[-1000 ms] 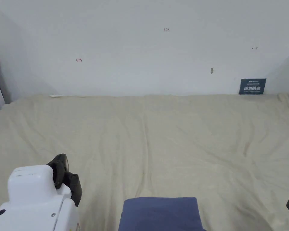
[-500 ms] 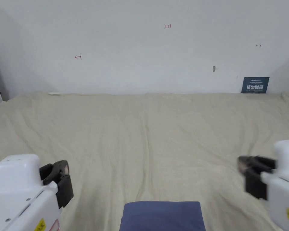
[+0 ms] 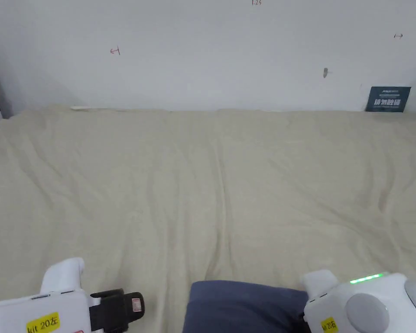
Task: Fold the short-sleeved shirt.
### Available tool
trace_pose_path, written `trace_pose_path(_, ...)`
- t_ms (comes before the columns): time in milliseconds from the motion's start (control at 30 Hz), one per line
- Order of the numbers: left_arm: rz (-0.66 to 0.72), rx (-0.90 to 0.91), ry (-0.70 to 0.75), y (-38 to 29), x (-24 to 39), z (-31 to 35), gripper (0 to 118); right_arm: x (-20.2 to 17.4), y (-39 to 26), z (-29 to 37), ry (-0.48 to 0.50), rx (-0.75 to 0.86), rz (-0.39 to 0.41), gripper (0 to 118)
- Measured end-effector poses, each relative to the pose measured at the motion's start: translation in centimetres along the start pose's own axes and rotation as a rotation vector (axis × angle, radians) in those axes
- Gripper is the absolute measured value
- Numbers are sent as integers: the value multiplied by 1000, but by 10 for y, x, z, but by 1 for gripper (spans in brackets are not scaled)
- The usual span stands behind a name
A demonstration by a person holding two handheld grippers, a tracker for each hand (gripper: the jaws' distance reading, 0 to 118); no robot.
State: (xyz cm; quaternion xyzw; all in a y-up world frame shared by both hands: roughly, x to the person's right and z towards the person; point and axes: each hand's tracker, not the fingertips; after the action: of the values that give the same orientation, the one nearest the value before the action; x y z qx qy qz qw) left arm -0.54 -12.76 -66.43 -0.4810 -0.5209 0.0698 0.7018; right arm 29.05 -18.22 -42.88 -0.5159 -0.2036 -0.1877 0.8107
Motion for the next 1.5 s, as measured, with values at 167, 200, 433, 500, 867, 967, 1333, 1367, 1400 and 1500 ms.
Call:
trace_pose_path(167,246,-268,-336,26,-38,-46,3,3,-3,1,16,5,3,0)
trace_pose_path(200,243,-301,-354,28,-40,-56,23,4,-5,1,19,11,-4,0)
trace_pose_path(433,344,-446,-515,24,-65,-117,118,4,-11,1,24,42,-13,0)
trace_pose_path(500,370,-514,-597,23,-55,-131,118,4,-11,1,29,45,-18,0)
trace_pose_path(867,204,-464,-269,16,-6,-133,28,20,-32,8,108,134,-100,0)
trace_pose_path(967,156,-465,-222,15,1,-128,28,23,-40,17,164,180,-146,0)
trace_pose_path(1333,-84,-326,122,71,-13,-32,28,3,-52,47,77,258,-31,0)
trace_pose_path(1367,-99,-302,181,81,-27,-17,28,1,-51,47,88,257,-41,0)
trace_pose_path(1400,-108,-283,260,92,-44,-1,28,-1,-50,45,101,247,-58,0)
trace_pose_path(1500,-212,-231,535,120,-96,45,28,-9,-46,40,154,201,-114,0)
